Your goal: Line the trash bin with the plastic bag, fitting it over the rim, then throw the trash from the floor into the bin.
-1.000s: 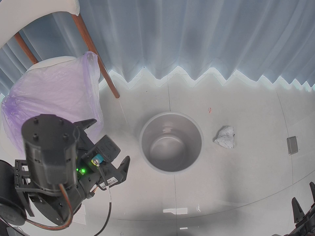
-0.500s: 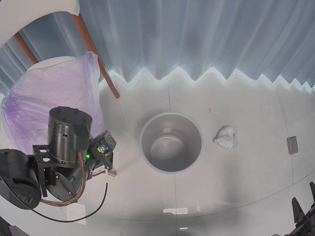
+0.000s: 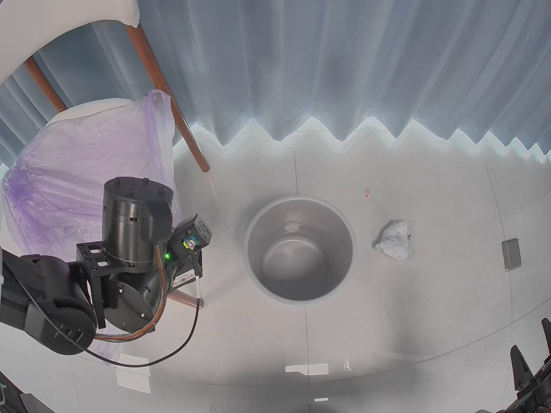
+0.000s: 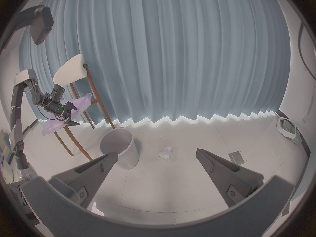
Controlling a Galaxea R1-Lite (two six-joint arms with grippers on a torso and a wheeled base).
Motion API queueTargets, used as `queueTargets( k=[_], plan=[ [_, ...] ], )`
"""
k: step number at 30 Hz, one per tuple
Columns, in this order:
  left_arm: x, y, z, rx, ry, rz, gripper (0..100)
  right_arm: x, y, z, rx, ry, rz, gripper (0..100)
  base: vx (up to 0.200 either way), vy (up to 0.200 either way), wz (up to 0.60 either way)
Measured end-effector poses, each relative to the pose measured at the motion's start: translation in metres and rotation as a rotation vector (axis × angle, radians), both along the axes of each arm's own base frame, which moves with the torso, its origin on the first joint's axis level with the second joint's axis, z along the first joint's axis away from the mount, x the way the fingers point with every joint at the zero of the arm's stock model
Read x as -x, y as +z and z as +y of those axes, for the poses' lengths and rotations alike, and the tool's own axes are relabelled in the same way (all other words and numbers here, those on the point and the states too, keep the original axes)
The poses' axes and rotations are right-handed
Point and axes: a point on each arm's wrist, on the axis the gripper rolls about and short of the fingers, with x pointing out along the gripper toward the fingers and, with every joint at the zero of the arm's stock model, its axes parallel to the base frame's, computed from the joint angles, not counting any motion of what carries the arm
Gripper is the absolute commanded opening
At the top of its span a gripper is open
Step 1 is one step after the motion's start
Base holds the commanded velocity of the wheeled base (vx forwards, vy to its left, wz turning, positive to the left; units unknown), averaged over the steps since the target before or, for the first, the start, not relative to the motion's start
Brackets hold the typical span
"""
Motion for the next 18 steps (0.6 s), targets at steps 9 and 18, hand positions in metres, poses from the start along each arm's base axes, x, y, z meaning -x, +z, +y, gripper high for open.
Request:
queueTargets(
  k=[9, 18],
  plan=[
    [-0.015, 0.006, 0.001, 0.002, 0.012, -0.056, 100, 0.000, 0.000, 0.000, 0.000, 0.000, 0.000, 100, 0.000, 0.000, 0.00],
    [-0.021, 0.006, 0.008, -0.017, 0.037, -0.055, 100, 0.000, 0.000, 0.000, 0.000, 0.000, 0.000, 100, 0.000, 0.000, 0.00]
  ],
)
